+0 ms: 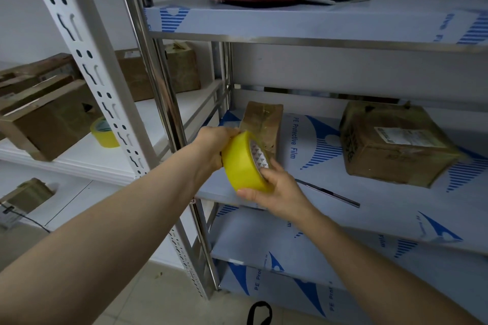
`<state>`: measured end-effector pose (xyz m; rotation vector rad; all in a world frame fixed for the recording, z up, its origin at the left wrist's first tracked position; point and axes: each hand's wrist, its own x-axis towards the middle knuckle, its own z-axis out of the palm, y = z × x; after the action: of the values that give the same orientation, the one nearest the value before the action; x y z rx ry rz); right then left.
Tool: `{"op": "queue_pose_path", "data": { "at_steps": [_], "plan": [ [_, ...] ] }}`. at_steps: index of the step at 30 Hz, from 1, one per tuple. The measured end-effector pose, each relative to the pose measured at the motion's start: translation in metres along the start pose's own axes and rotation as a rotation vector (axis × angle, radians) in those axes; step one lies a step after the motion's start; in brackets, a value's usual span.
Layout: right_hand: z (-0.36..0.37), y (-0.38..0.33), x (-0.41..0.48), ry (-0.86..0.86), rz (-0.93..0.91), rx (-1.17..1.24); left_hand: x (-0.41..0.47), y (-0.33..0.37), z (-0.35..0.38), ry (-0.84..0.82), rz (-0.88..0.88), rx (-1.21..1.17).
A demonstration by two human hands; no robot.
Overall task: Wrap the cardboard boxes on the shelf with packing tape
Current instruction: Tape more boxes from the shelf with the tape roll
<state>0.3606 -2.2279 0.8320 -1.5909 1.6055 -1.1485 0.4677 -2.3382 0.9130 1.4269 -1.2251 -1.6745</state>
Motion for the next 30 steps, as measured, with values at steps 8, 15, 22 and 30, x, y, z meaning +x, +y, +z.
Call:
{"op": "queue_pose_path", "data": {
  "at_steps": [8,15,22,30],
  "plan": [
    [-0.088,-0.053,0.018,-0.141,0.221,0.125,0.023,0.008,0.000,0.219,0.124,0.039],
    [-0.144,-0.048,0.029,-0.003,0.239,0.124,0.029,0.016,0.007,0.320,0.170,-0.044],
    [-0.163,-0.022,0.057,0.064,0.351,-0.163,0.043,0.000,0.003,0.420,0.119,-0.053],
    [-0.161,-0.012,0.078,0.016,0.399,-0.308,0.051,-0.011,0.008,0.468,0.067,-0.073]
  ]
}}
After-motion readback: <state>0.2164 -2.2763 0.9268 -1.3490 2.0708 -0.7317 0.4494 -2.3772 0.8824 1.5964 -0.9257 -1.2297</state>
